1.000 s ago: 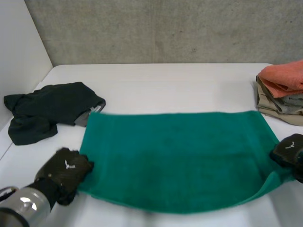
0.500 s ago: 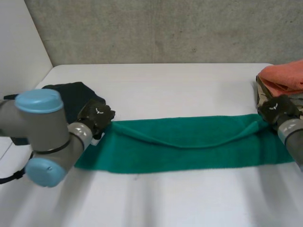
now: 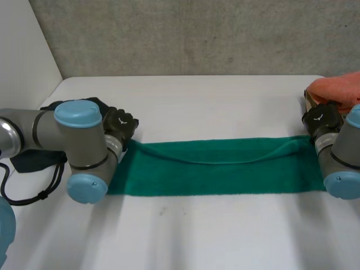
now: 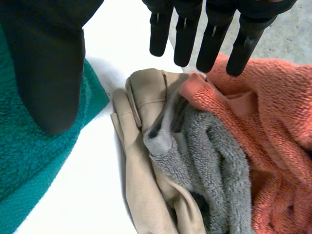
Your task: Fold the laundry.
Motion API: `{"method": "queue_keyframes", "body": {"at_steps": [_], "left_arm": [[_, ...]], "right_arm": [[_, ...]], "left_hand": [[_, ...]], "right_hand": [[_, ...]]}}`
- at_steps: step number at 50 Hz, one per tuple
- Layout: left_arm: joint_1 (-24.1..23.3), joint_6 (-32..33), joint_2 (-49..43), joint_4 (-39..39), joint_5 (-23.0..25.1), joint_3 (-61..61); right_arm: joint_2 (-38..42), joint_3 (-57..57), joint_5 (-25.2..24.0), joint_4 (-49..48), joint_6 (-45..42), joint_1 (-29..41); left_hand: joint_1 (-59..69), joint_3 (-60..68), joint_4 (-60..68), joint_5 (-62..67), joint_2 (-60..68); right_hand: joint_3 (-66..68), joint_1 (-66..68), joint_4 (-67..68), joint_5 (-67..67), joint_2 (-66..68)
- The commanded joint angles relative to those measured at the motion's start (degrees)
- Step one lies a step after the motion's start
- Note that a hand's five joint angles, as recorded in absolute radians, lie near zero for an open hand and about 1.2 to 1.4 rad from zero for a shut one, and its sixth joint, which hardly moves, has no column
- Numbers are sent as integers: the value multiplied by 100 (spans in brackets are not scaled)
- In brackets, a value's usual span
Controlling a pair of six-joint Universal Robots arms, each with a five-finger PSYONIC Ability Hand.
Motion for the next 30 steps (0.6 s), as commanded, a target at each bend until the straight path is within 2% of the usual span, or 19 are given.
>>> {"method": "queue_keyframes", "body": {"at_steps": [1, 5, 9, 13, 14, 17, 19, 24, 30], "left_arm": [[-335, -55, 121, -21, -429, -85], [-335, -63, 420, -30, -509, -163], [-353, -81, 693, -39, -483, -322], [-379, -55, 912, -30, -430, -471], [-379, -55, 939, -30, -430, -497], [-388, -55, 931, -21, -255, -542], [-353, -55, 886, -21, 18, -542], [-256, -72, 580, 23, 501, -401], [-98, -230, 237, 31, 581, -225]], "right_arm": [[-389, 228, 24, 180, 300, -7], [-583, 377, -46, 602, 634, -34], [-969, 649, -388, 1199, 995, -51], [-1461, 922, -1310, 1560, 1180, -235], [-1566, 922, -1721, 1587, 1171, -314], [-1594, 800, -2425, 1587, 1224, -359], [-1506, 660, -2612, 1622, 1241, -367], [-611, 106, -2604, 1622, 1373, -350], [32, -413, -2411, 1517, 1347, -306]], "left_hand": [[-1883, -2243, -2310, -2310, -2201], [-1900, -2260, -2327, -2327, -2218], [-1883, -2243, -2310, -2310, -2201], [-1917, -2277, -2344, -2344, -2234], [-1950, -2310, -2377, -2377, -2268], [-2034, -2395, -2461, -2462, -2352], [-2051, -2411, -2478, -2478, -2369], [-2051, -2412, -2479, -2479, -2369], [-1968, -2328, -2395, -2395, -2285]], "right_hand": [[-167, -189, -121, -13, -132], [-133, -156, -87, 20, -99], [1, -21, 47, 155, 36], [472, 449, 518, 626, 507], [472, 450, 519, 626, 507], [439, 417, 485, 593, 474], [405, 383, 452, 559, 440], [338, 316, 384, 492, 373], [438, 416, 485, 592, 473]]}}
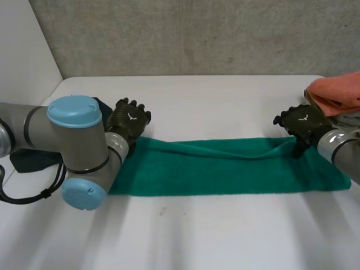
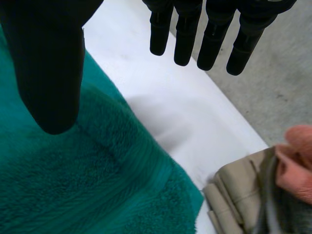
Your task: Fold the laundry.
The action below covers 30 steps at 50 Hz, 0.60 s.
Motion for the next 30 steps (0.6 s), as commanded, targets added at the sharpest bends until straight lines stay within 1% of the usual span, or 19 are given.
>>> {"method": "queue_keyframes", "body": {"at_steps": [1, 5, 9, 10, 14, 17, 21, 22, 26, 28, 30], "left_arm": [[172, -191, -399, 19, 195, 207], [216, -410, -399, 98, 204, 286], [207, -604, -399, 133, 187, 400], [207, -630, -390, 133, 178, 409], [190, -639, -346, 125, 160, 383], [155, -648, -320, 125, 151, 322], [128, -648, -276, 72, 143, 243], [128, -657, -171, 55, 143, 173], [120, -674, 171, 37, 169, -152], [111, -692, 312, 37, 178, -293], [111, -788, 531, 37, 195, -512]], "right_arm": [[882, -671, 298, -175, 29, 54], [1154, -1032, 544, -657, 161, 98], [1304, -1243, 1062, -1290, 486, 150], [1295, -1269, 1281, -1439, 652, 185], [1059, -1208, 1450, -1494, 943, 361], [830, -1068, 1371, -1336, 1005, 397], [478, -787, 1178, -756, 970, 379], [287, -612, 1125, -468, 996, 362], [-268, -14, 897, 106, 909, 318], [-488, 276, 800, 168, 856, 213], [-892, 759, 642, 203, 611, -147]], "left_hand": [[-124, -35, 24, 27, -14], [-124, -35, 24, 27, -14], [-107, -18, 41, 44, 3], [-107, -18, 41, 44, 3], [-107, -18, 41, 44, 3], [-107, -18, 41, 44, 3], [-107, -18, 41, 44, 3], [-107, -18, 41, 44, 3], [-124, -35, 24, 27, -14], [-141, -52, 7, 10, -31], [-141, -52, 7, 10, -31]], "right_hand": [[547, 478, 535, 445, 527], [632, 562, 619, 530, 612], [666, 596, 653, 564, 646], [666, 596, 653, 564, 645], [632, 563, 620, 530, 612], [515, 445, 502, 413, 495], [195, 125, 183, 93, 175], [211, 142, 199, 109, 191], [362, 293, 350, 260, 342], [497, 427, 484, 395, 477], [632, 562, 620, 530, 612]]}}
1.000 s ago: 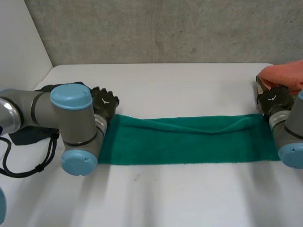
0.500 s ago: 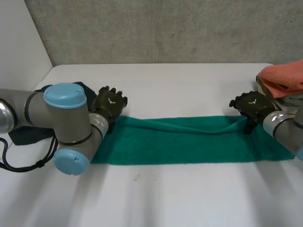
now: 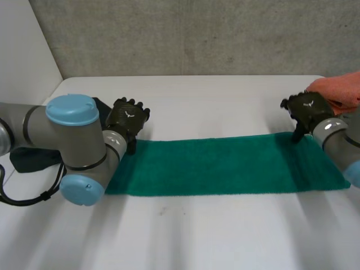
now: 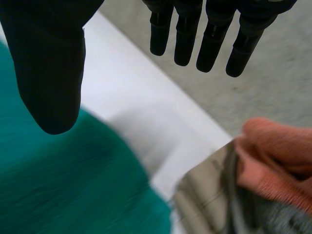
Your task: Fold the laundry.
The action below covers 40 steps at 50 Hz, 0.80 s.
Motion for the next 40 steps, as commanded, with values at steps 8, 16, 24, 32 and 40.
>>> {"method": "queue_keyframes", "body": {"at_steps": [8, 16, 24, 32, 40], "left_arm": [[-145, -517, 1175, 31, 87, -1190], [-215, -561, 1247, 119, 87, -1402], [-303, -570, 1334, 101, 70, -1455], [-373, -570, 1940, 101, 87, -1692], [-365, -553, 2459, 101, 87, -1965]], "right_arm": [[-1678, 2476, -910, 426, -1738, -1450], [-1346, 2671, -1174, -170, -1888, -1828], [-536, 2346, -1060, -610, -1923, -2039], [-641, 2134, -226, -725, -1923, -2812], [-1063, 2090, 144, -760, -2389, -2463]], "left_hand": [[-191, -102, -43, -40, -81], [-191, -102, -43, -40, -81], [-174, -86, -26, -23, -64], [-191, -102, -43, -40, -81], [-225, -136, -77, -74, -114]], "right_hand": [[722, 745, 701, 778, 797], [906, 930, 886, 963, 982], [3786, 3809, 3765, 3842, 3861], [5661, 5685, 5641, 5718, 5736], [5661, 5685, 5641, 5718, 5736]]}}
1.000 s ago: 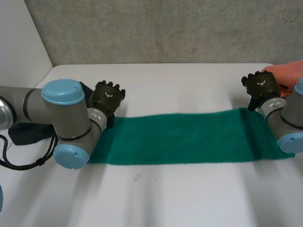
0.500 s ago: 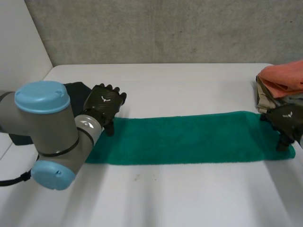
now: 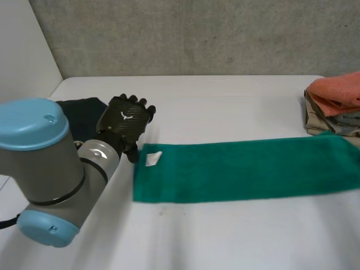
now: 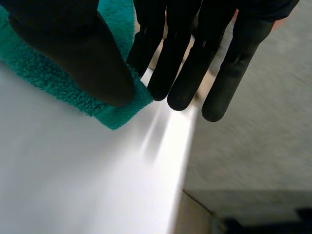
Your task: Fold the laundry.
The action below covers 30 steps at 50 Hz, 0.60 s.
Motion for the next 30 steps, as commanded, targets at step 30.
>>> {"method": "queue_keyframes", "body": {"at_steps": [30], "left_arm": [[717, -211, 1123, 45, -26, -1070]], "right_arm": [[1288, -1669, -518, -703, -13, 6704]], "left_hand": [[-258, -170, -111, -108, -149]], "right_hand": [[1182, 1653, 1149, 1346, 1253]]}}
